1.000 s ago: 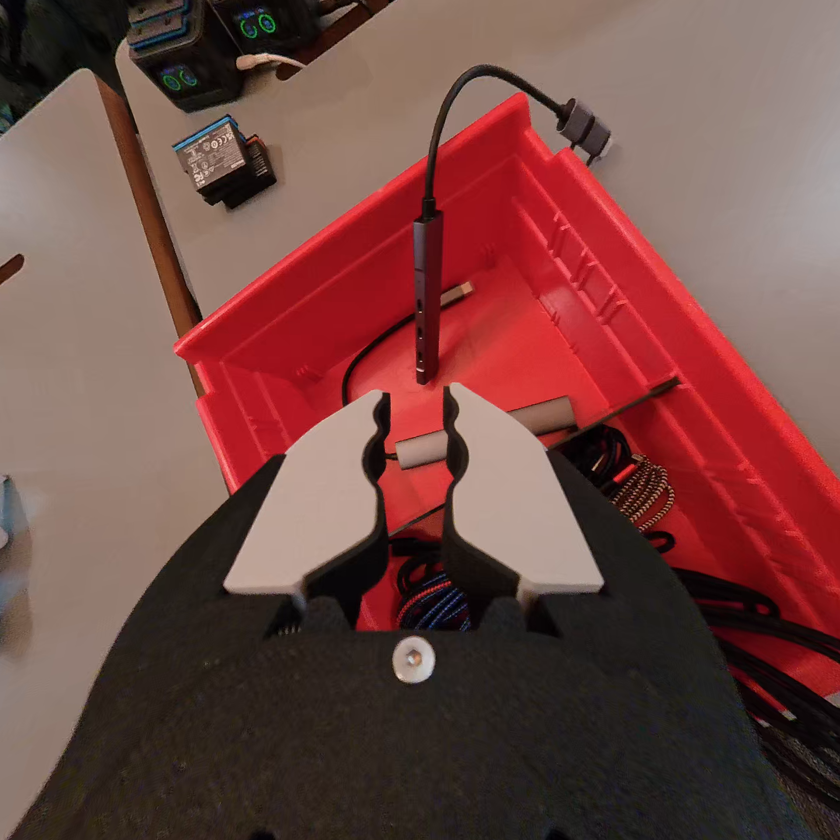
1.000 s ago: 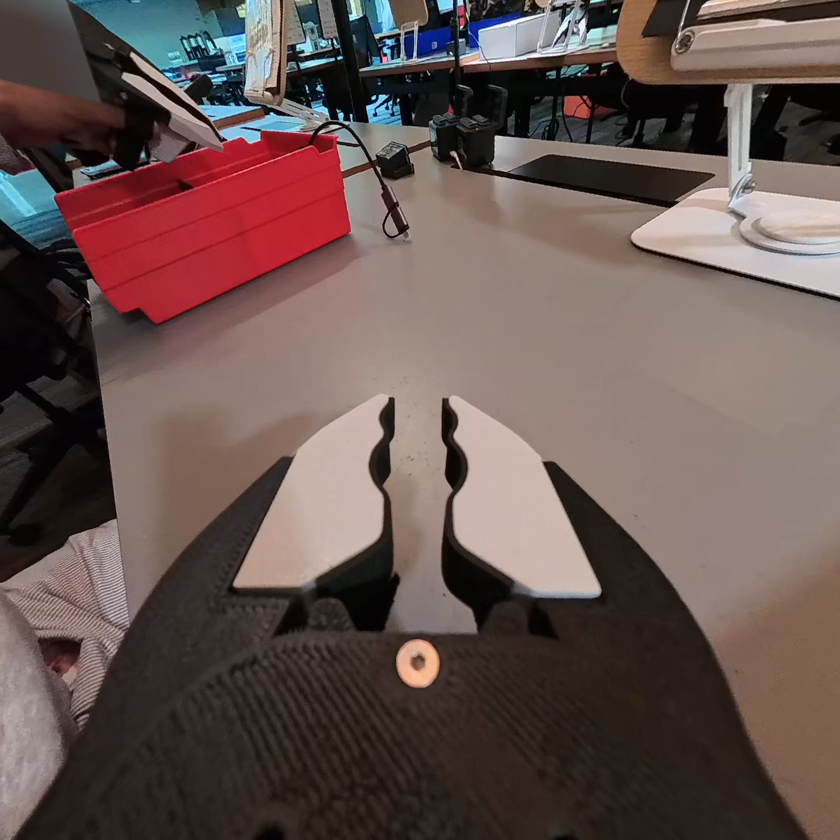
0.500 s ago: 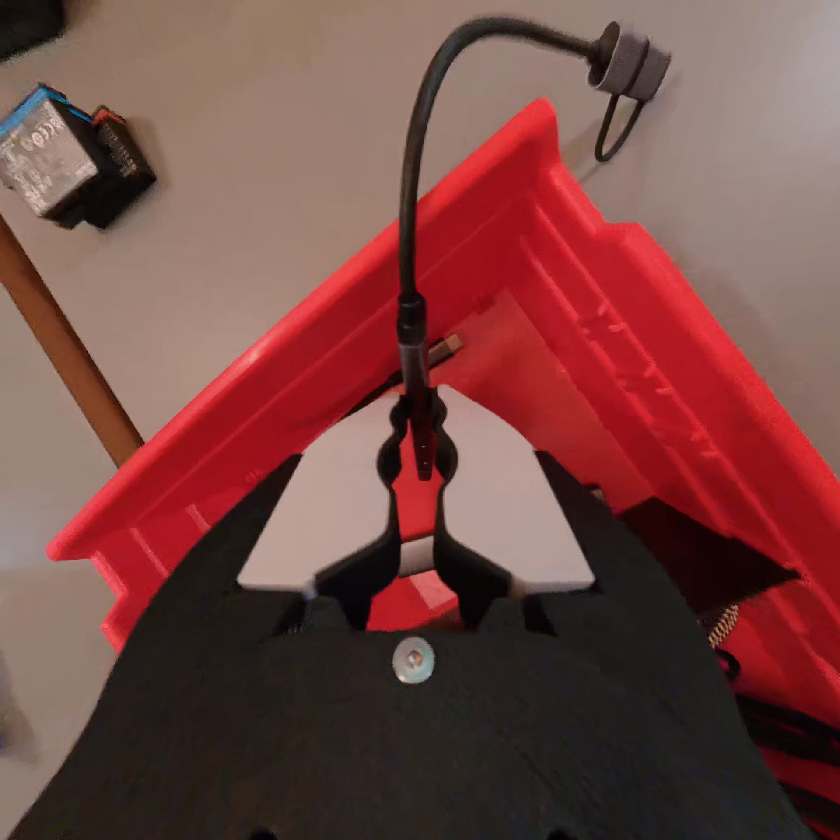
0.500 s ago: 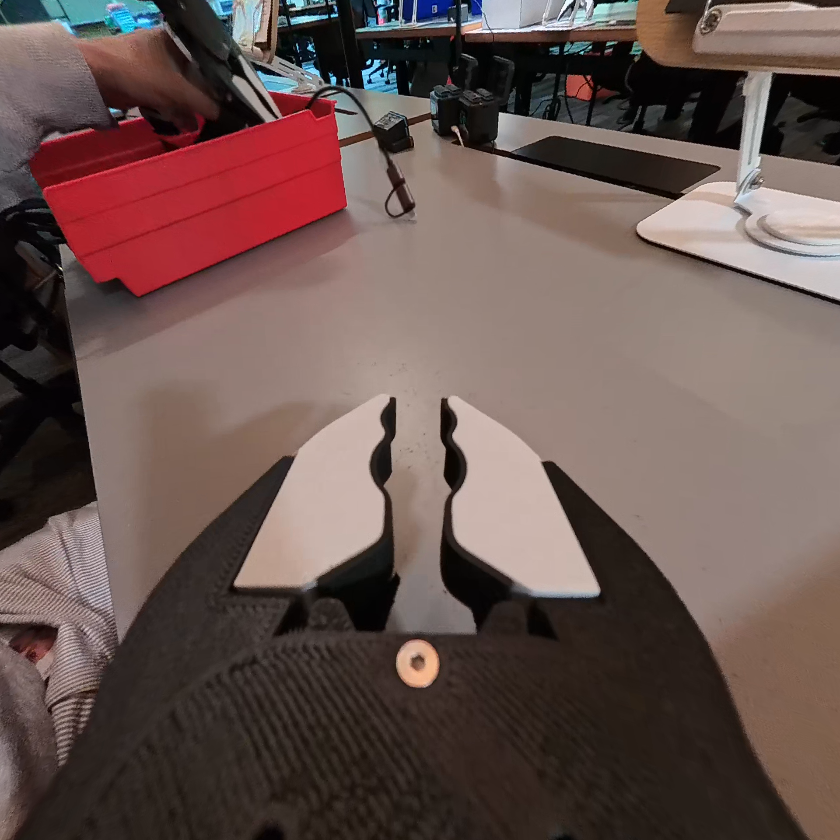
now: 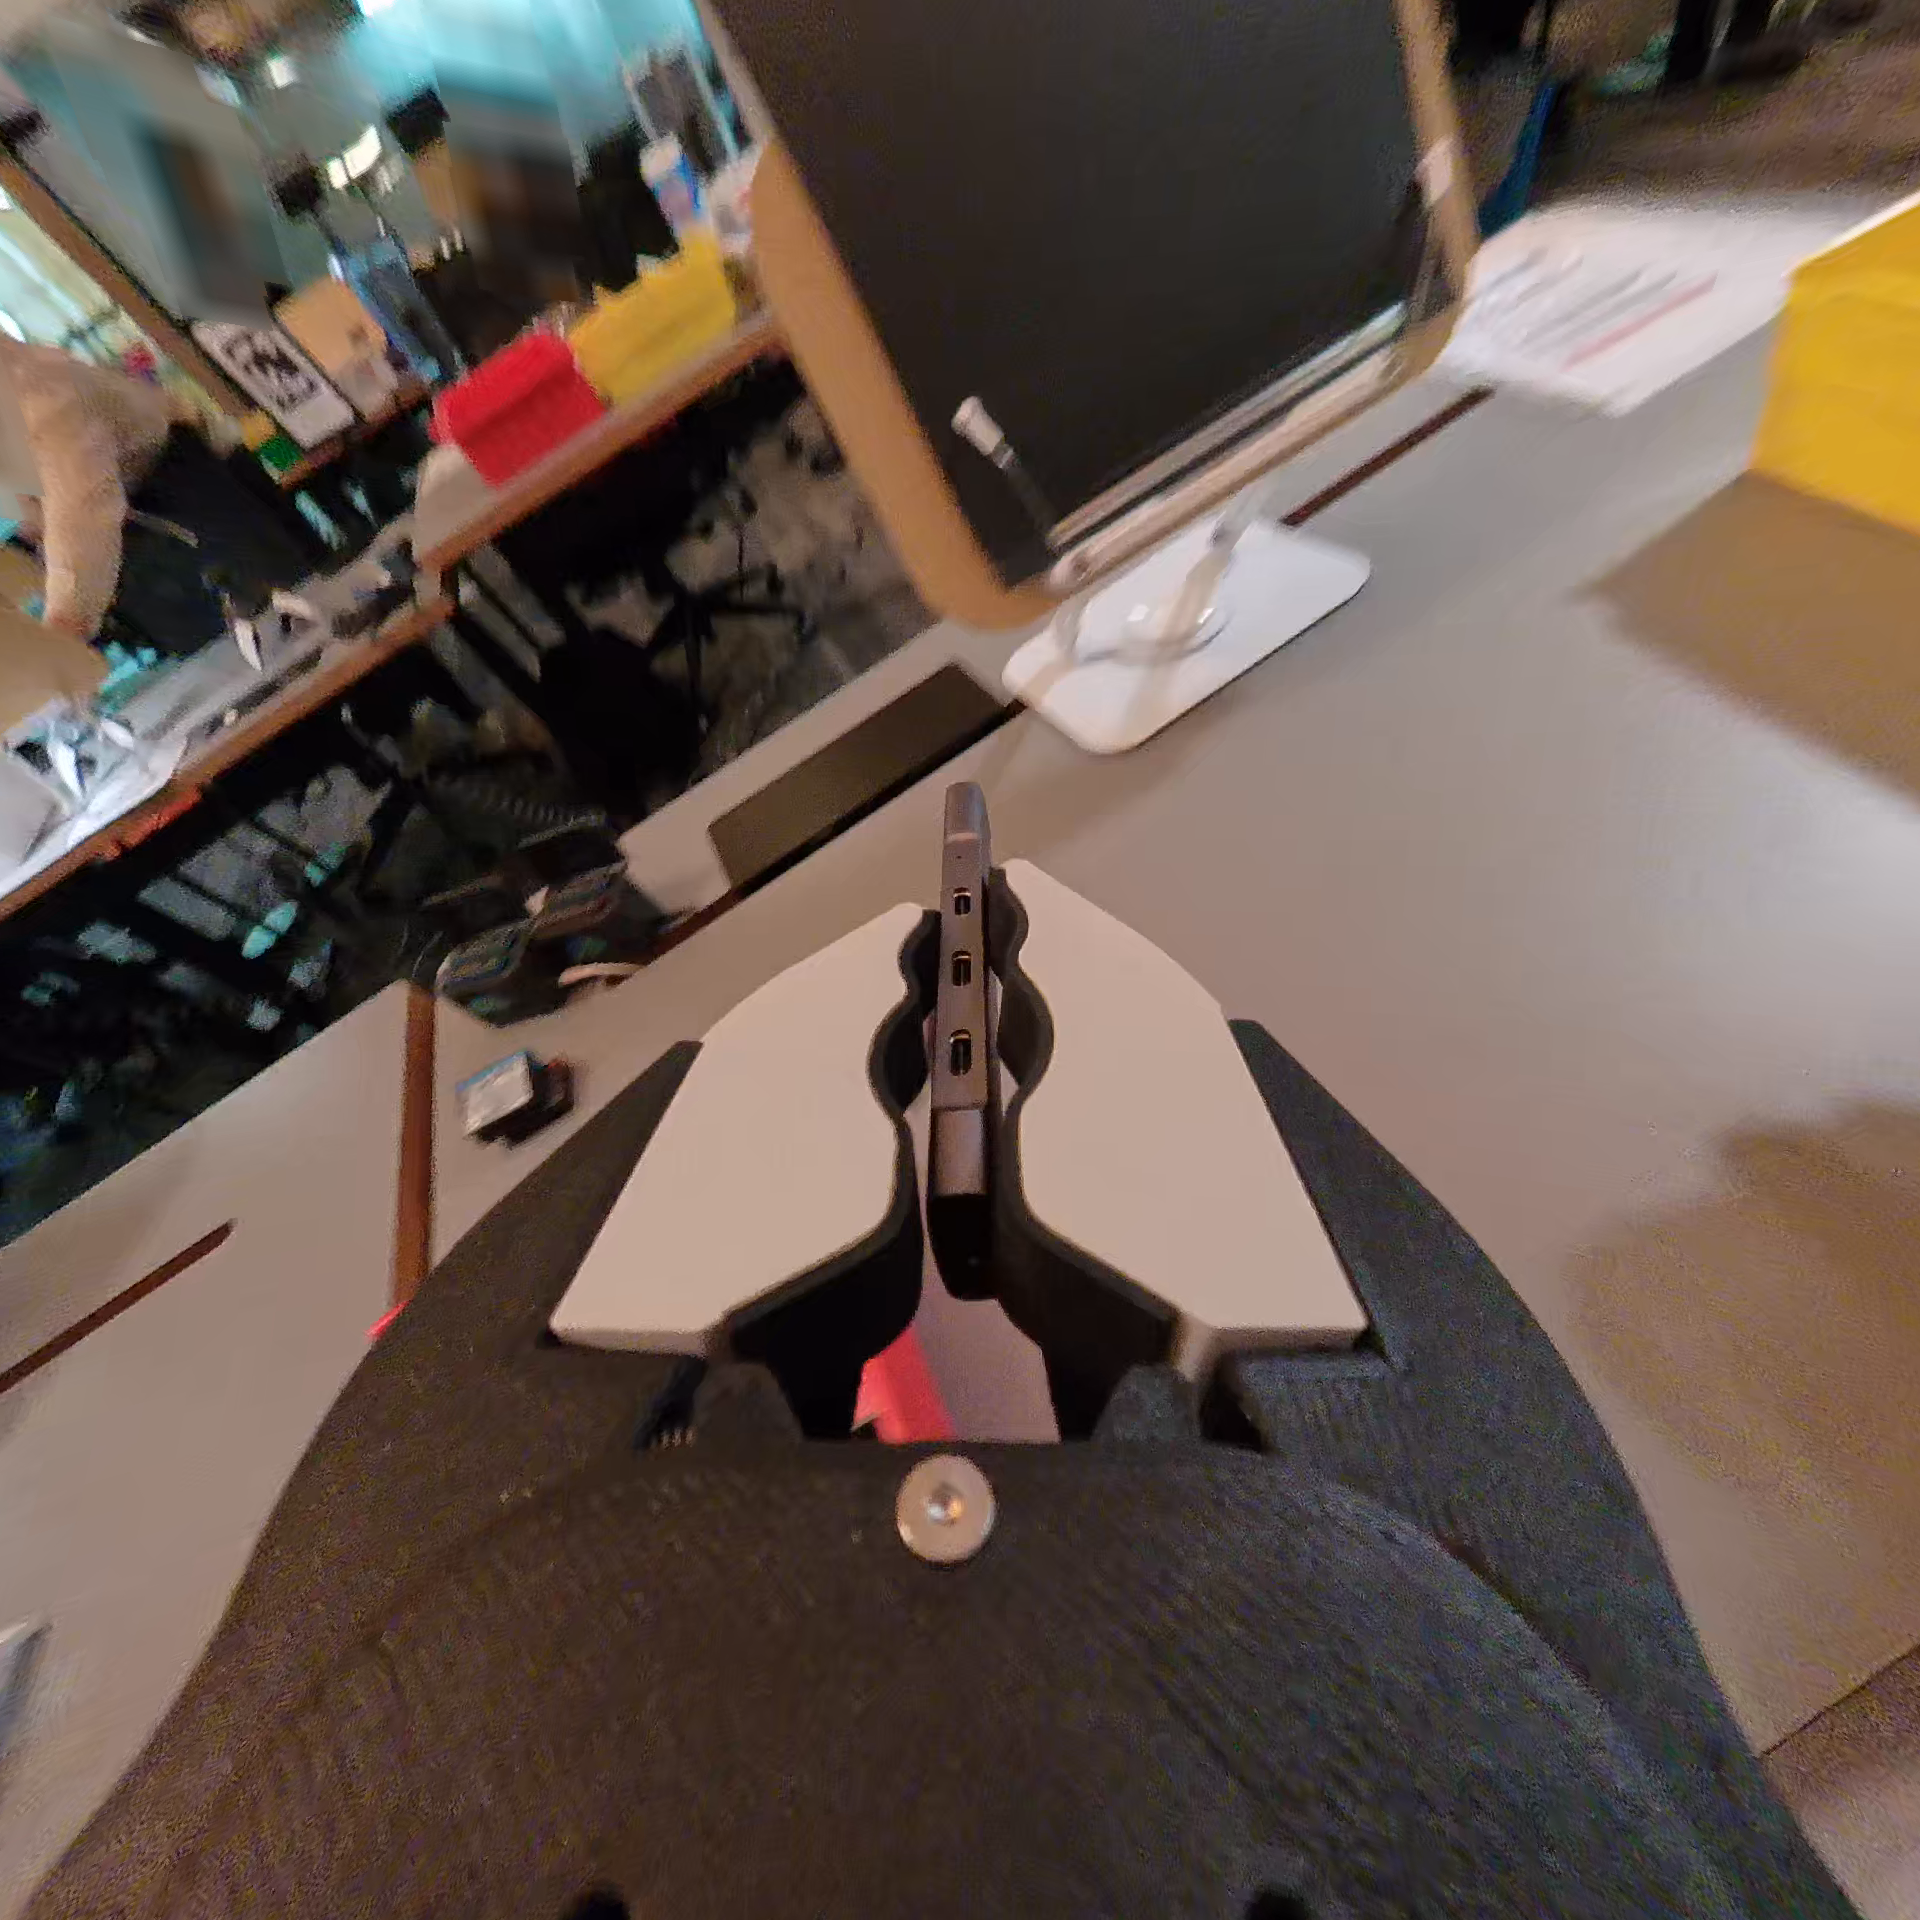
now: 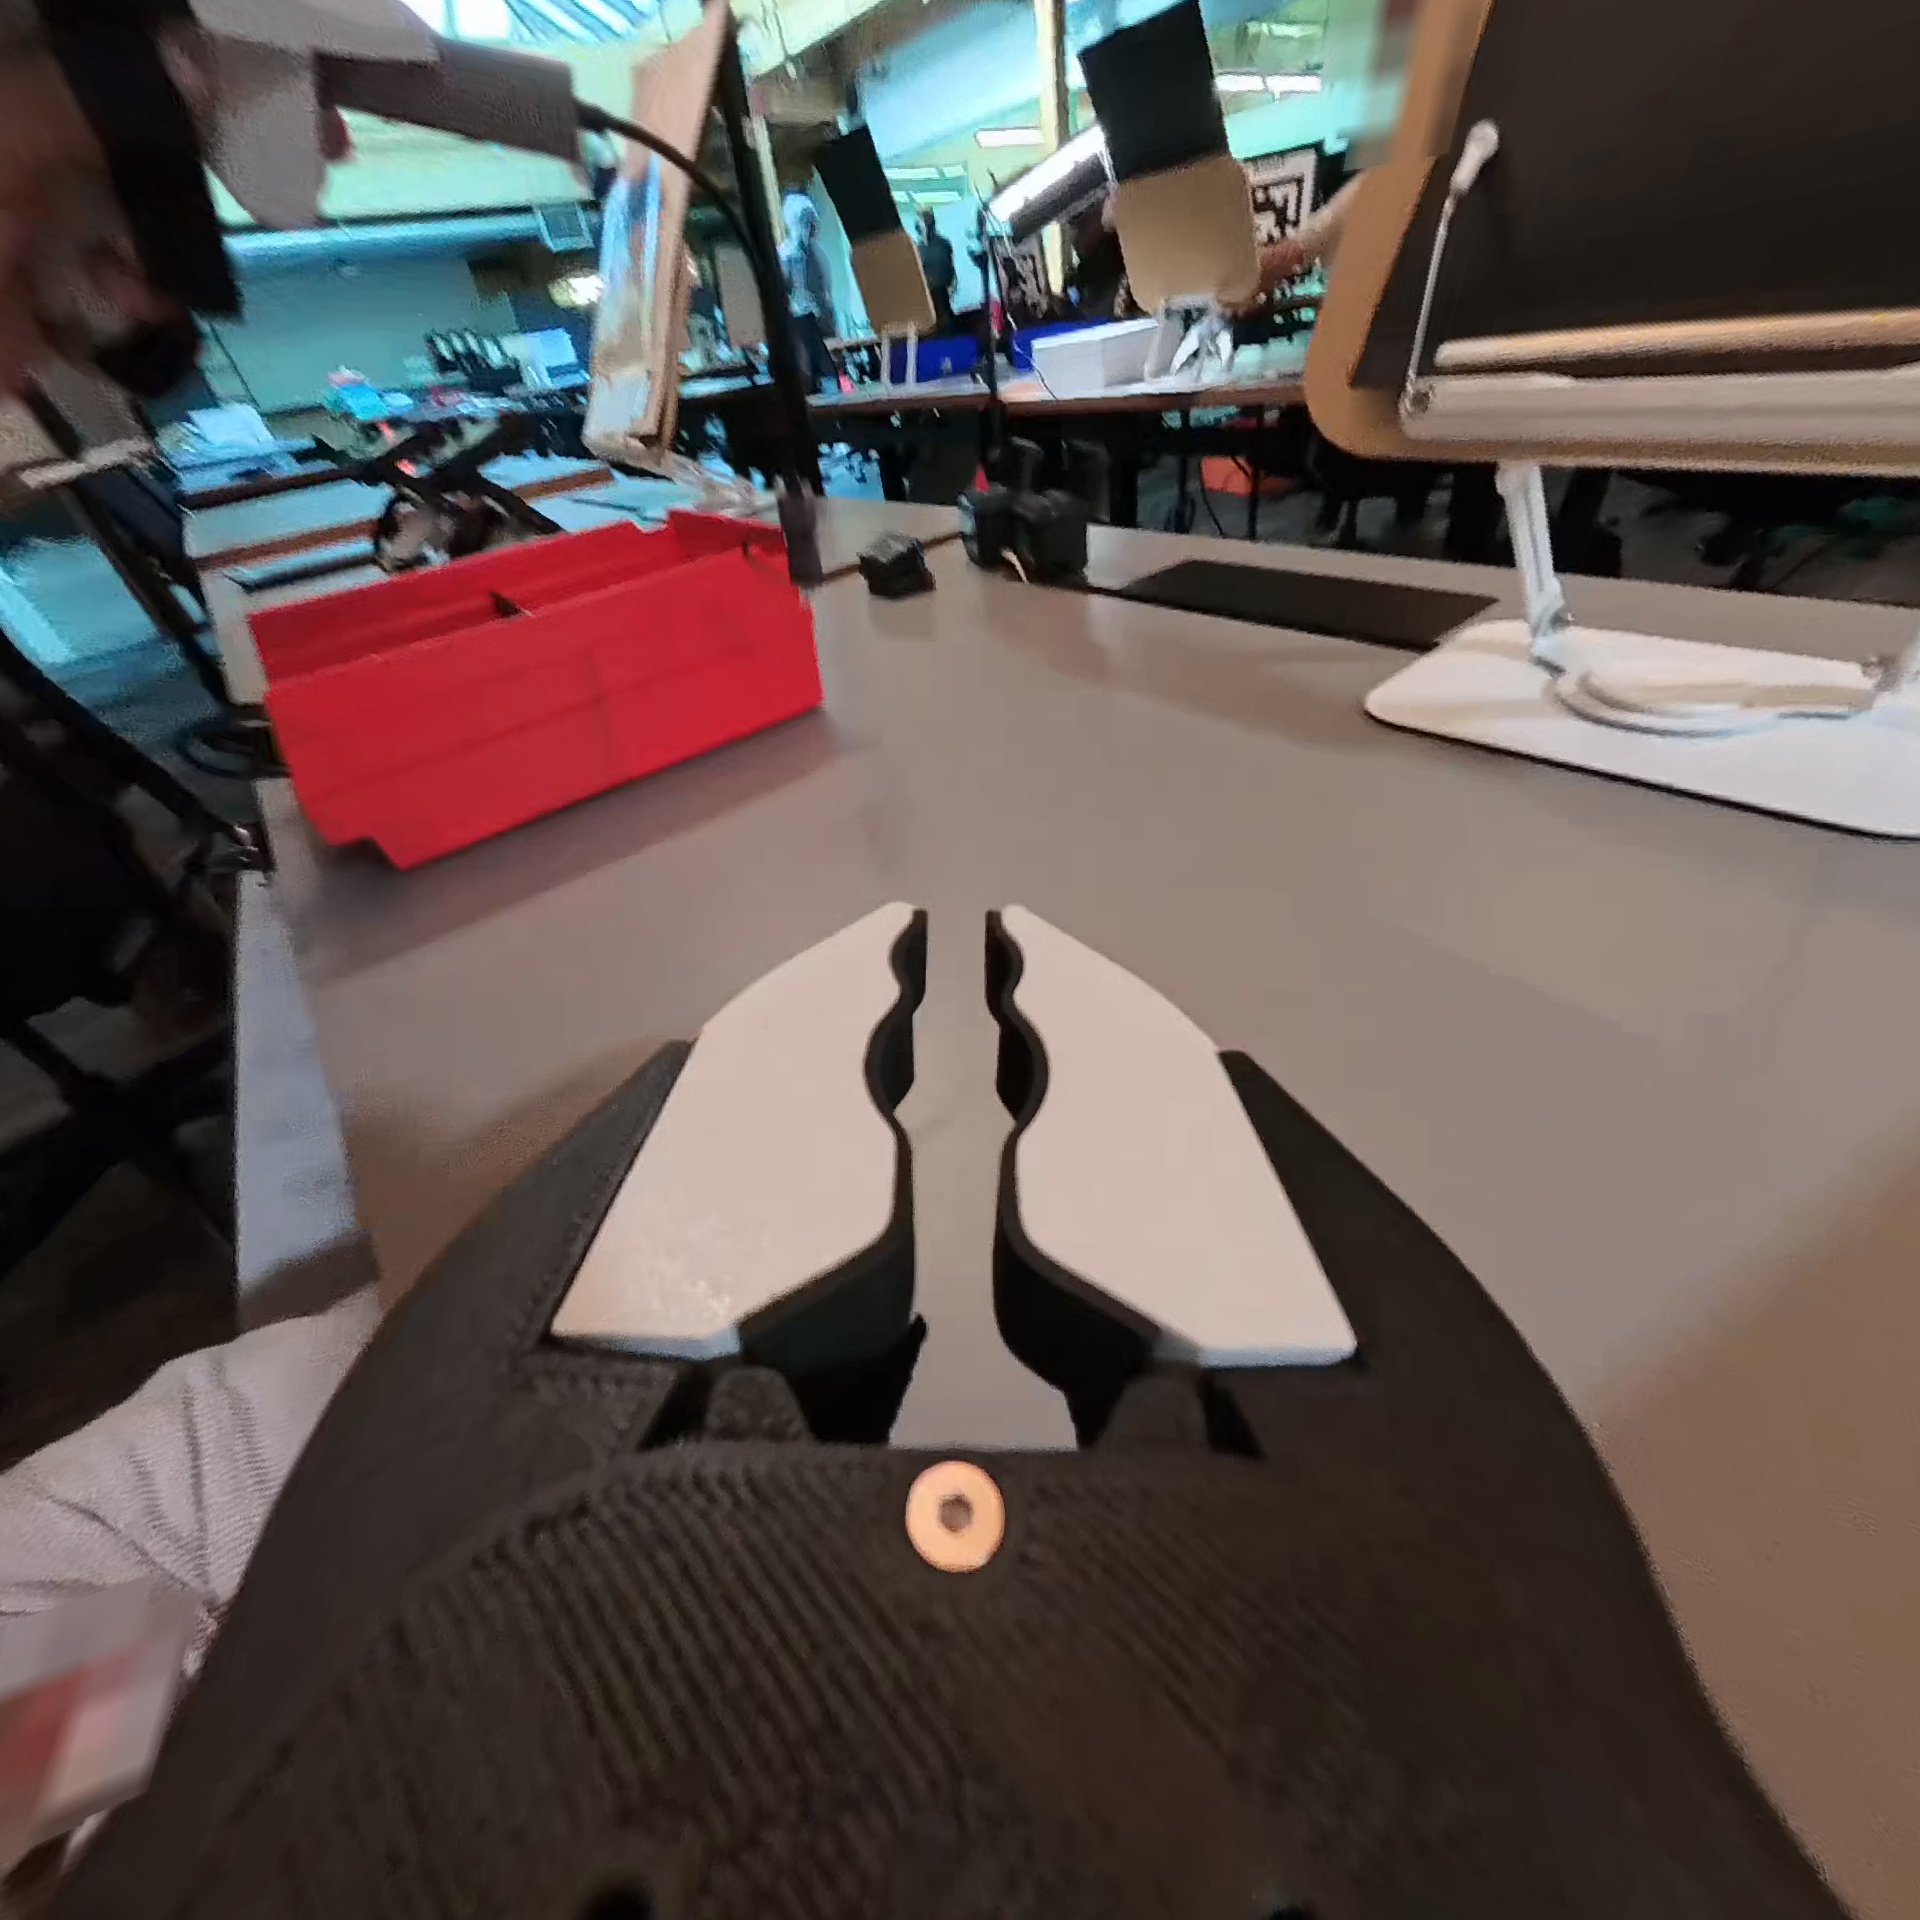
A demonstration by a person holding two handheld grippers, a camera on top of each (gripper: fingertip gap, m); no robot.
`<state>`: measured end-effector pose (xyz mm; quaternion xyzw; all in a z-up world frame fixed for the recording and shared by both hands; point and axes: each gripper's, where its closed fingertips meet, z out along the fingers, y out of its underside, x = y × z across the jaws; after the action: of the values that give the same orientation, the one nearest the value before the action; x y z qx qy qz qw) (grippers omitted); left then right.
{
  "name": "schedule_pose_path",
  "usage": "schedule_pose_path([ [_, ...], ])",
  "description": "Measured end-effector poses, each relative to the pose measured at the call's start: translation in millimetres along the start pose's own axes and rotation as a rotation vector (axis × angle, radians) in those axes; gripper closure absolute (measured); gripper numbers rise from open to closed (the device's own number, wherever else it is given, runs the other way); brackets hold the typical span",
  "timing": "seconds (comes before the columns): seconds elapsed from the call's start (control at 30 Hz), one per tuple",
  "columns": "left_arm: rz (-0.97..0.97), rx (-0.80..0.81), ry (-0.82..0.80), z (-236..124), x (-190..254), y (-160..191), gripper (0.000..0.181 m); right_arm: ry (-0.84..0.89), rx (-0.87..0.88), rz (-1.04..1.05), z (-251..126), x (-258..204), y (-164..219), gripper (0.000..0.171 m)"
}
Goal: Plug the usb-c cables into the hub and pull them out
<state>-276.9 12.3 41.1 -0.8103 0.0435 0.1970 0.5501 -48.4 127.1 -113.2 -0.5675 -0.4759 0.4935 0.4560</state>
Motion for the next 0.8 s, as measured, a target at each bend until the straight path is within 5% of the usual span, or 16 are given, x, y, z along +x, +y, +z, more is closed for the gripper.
schedule_pose_path([
  [0.03,-0.017,0.049,0.015,-1,20,-7,0.172,-0.017,0.014,0.0,-2,-7,-5,0.16],
  [0.23,-0.267,0.174,0.221,31,142,15,0.172,-0.124,-0.007,-0.029,2,-48,-2,0.155],
  [0.4,-0.481,0.237,0.34,48,196,41,0.171,-0.187,-0.055,0.004,9,-61,11,0.145],
  [0.67,-0.333,0.246,0.468,54,257,48,0.17,-0.281,-0.006,0.427,13,-48,6,0.123],
  [0.73,-0.348,0.252,0.469,56,263,50,0.171,-0.271,-0.009,0.474,11,-41,8,0.13],
  [0.8,-0.377,0.246,0.511,56,268,50,0.171,-0.201,-0.025,0.48,11,-28,12,0.158],
])
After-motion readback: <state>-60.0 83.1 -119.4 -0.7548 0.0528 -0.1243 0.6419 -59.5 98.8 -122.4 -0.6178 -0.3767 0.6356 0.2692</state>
